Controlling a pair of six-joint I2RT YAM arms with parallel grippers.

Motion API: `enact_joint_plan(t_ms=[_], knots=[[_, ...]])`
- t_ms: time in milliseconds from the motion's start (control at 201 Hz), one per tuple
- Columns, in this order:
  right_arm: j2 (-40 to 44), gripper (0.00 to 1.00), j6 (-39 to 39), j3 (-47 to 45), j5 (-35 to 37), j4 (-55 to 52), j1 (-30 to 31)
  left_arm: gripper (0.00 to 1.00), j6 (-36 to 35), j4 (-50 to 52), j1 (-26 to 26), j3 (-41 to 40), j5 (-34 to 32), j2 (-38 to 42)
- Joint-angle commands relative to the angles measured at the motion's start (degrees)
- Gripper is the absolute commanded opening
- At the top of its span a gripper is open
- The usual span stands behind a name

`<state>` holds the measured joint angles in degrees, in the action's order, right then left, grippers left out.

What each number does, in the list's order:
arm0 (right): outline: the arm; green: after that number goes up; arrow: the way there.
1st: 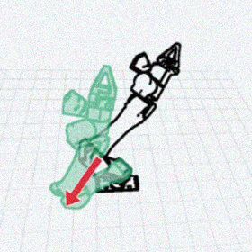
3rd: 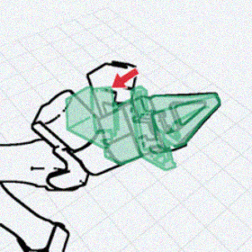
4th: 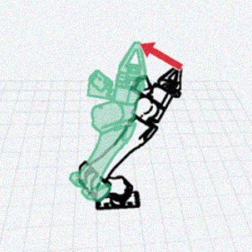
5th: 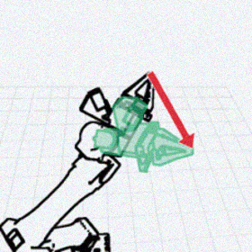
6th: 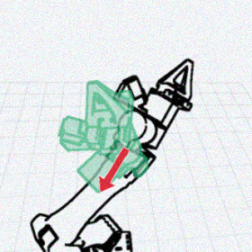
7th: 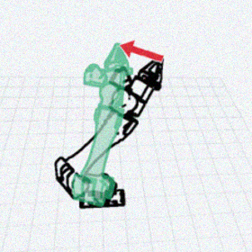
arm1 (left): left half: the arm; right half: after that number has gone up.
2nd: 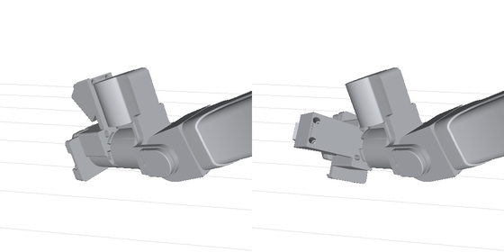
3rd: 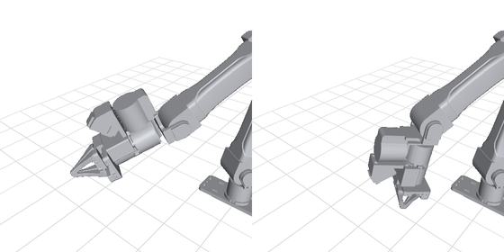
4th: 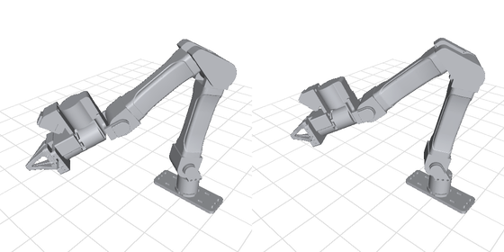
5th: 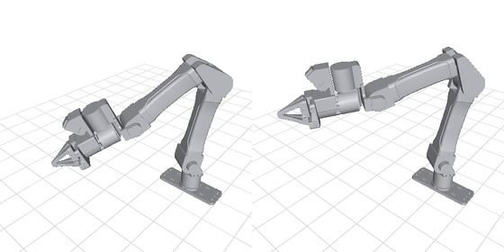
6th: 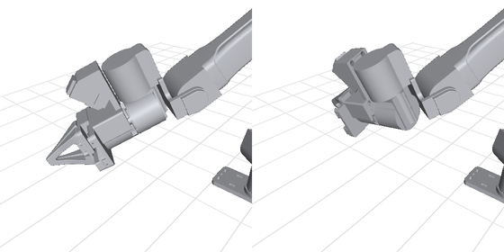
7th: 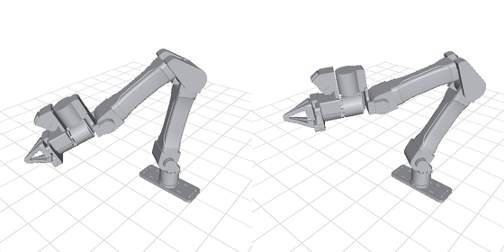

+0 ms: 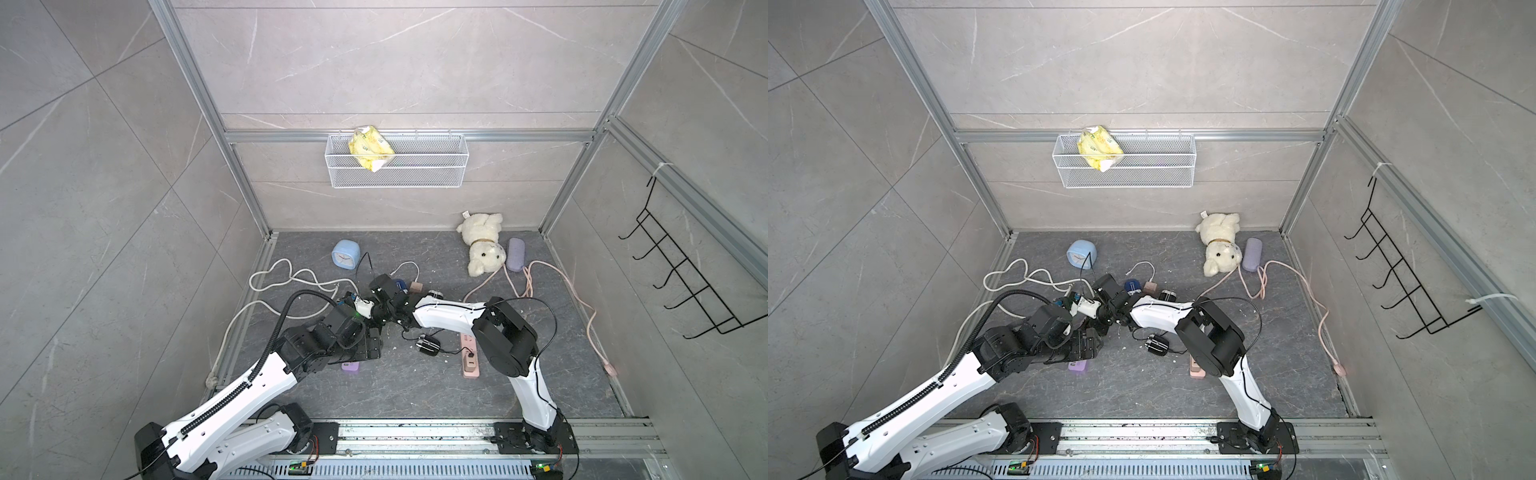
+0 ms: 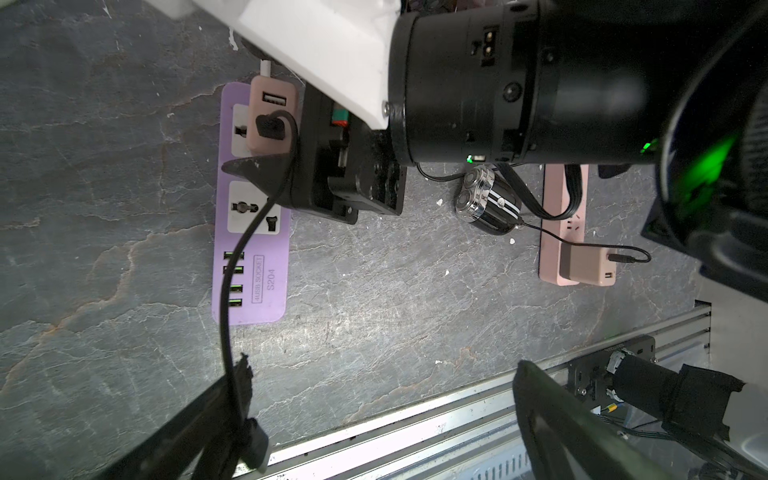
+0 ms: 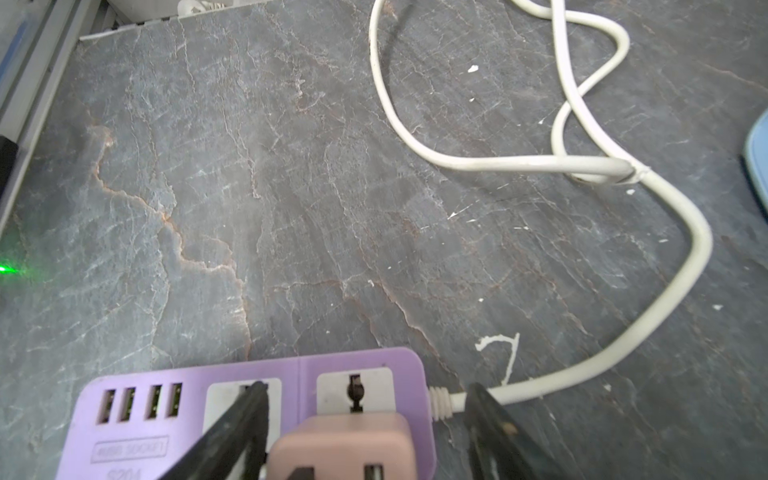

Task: Unplug the electric shaver
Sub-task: Remove the plug from the socket.

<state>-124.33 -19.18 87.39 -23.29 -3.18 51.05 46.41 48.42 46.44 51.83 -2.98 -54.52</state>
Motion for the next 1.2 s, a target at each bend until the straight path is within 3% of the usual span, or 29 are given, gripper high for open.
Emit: enact_joint_plan(t_ms=[0, 159, 358, 652, 936, 1040, 1195], knots=[[-0.92, 0.68, -0.95, 1.3, 0.41, -0.64, -0.08, 0.99, -0.5, 0.89, -0.34, -0.11, -0.44, 0.53], [0.36, 0.4, -0.46, -1.36, 1.24, 1.9, -0.08, 0.99, -0.51, 0.88, -0.25, -0.21, 0.07, -0.16], [0.03, 0.29, -1.17, -0.97, 4.04, 0.21, -0.08, 0.99, -0.17, 2.58, -0.3, 0.96, 0.39, -0.65], [-0.55, 0.26, -1.14, 0.32, 6.74, -3.34, -0.1, 0.99, -1.2, 13.49, -0.32, 10.46, -5.11, -0.37], [-0.63, 0.25, -1.06, 0.84, 7.58, -5.93, -0.08, 0.99, -0.09, 18.98, -0.29, 13.6, -11.5, 1.29], [-0.65, 0.25, -0.86, 1.08, 7.12, -6.57, -0.14, 0.99, -0.52, 14.57, -0.3, 10.63, -11.83, 3.29], [-0.28, 0.25, -0.55, 0.58, 6.9, -6.73, -0.07, 0.99, -0.5, 1.82, -0.3, 0.02, -10.33, 7.28]])
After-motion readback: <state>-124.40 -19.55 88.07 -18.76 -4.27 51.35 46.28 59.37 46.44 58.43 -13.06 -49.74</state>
